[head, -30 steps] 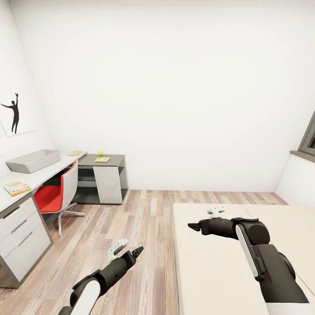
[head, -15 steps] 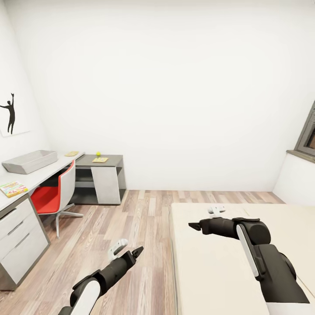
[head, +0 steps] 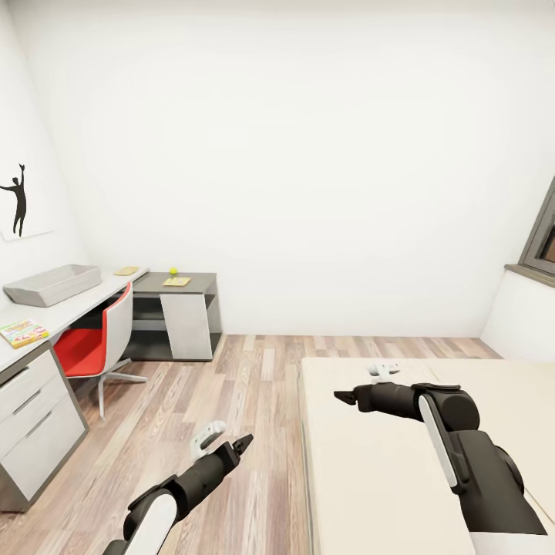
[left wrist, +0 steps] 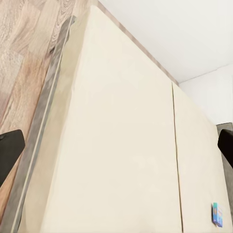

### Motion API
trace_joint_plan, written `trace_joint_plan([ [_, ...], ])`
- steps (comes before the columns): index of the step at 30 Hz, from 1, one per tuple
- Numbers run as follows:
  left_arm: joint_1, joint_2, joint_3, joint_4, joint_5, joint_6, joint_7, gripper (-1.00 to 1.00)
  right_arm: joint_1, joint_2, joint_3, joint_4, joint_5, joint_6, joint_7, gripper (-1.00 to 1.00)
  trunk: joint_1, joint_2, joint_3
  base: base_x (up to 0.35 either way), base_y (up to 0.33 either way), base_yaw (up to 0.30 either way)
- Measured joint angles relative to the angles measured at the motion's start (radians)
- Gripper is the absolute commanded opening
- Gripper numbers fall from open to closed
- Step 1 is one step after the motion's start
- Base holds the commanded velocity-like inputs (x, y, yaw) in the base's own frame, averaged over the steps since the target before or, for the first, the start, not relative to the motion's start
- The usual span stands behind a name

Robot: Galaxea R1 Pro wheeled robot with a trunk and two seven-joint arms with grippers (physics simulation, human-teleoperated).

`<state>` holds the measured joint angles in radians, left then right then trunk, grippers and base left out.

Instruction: Put all the toys in the child's room - the three board games (two on the bed and one on the table), the two jigsaw puzzles on the table, and the tennis ball on the table - inside the toy box on the table in the child's room.

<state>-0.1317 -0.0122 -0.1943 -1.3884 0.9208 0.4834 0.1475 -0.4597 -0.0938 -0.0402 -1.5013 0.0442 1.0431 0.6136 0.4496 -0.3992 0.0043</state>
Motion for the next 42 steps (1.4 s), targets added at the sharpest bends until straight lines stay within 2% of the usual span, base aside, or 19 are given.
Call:
trace_joint_plan([
  [24, 0.000, 0.000, 0.000, 0.000, -0.002, 0.000, 0.001, 1.00, 0.000, 0.002, -0.002, 0.000, 0.000, 0.000, 0.000, 1.00, 0.000, 0.000, 0.000, 0.000, -0.004, -0.001],
  [42, 0.000, 0.000, 0.000, 0.000, -0.002, 0.000, 0.001, 1.00, 0.000, 0.002, -0.002, 0.000, 0.000, 0.000, 0.000, 1.00, 0.000, 0.000, 0.000, 0.000, -0.123, 0.000],
])
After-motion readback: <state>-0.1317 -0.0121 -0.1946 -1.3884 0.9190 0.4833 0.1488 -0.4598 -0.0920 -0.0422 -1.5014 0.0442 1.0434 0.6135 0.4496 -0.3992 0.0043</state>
